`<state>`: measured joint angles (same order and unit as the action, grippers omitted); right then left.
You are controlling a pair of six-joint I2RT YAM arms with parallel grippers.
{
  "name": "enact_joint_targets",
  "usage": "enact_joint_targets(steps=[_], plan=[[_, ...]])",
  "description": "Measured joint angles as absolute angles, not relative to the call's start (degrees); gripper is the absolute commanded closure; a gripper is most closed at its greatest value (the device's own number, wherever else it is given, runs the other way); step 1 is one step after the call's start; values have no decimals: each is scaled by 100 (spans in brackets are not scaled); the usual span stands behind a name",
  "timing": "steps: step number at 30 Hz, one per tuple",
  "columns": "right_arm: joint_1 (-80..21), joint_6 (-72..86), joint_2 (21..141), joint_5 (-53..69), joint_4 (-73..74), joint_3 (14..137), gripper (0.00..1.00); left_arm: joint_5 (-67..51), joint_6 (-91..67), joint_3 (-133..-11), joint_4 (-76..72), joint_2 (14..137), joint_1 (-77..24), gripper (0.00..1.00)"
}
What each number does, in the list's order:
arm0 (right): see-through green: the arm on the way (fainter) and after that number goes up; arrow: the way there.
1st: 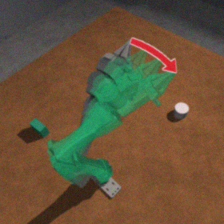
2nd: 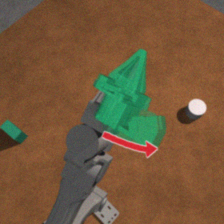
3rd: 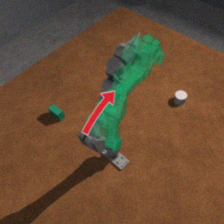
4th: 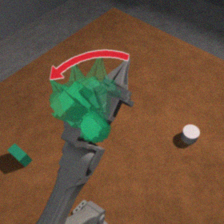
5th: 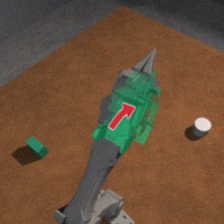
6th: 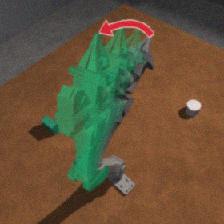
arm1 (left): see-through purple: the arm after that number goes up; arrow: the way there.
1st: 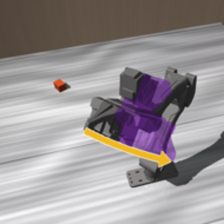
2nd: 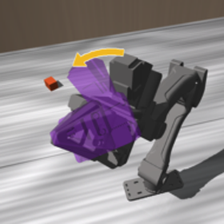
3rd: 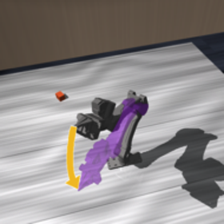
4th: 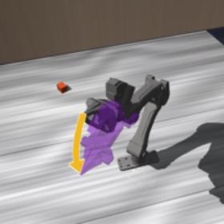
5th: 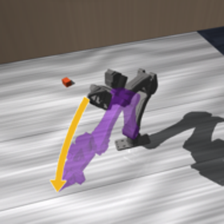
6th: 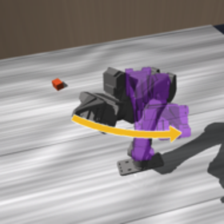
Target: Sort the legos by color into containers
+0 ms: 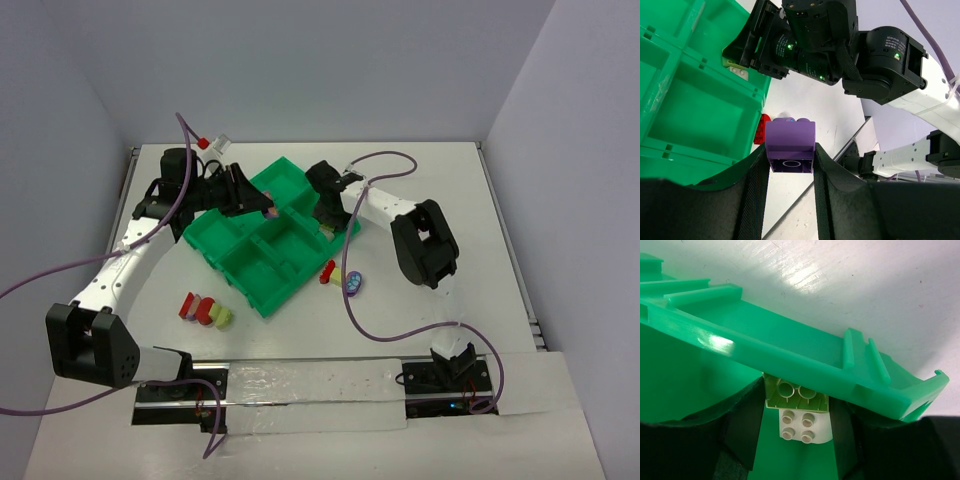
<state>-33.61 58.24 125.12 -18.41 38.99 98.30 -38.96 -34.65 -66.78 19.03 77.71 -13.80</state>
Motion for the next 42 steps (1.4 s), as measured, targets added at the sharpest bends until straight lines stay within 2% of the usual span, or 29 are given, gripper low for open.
enact_joint_targets(steps=[23, 35, 42], plan=[[-3532, 5309, 11835, -2318, 3838, 9827, 53, -3701, -3309, -6720, 2094, 7771, -1378, 100], [-4029, 4926, 10305, -2240, 3509, 8953, 52, -3531, -3215, -6779, 2220, 7769, -1227, 100], [-4390, 4596, 10191, -1671, 3222, 8829, 52, -3542, -3447, -6615, 2055, 7648, -939, 100]])
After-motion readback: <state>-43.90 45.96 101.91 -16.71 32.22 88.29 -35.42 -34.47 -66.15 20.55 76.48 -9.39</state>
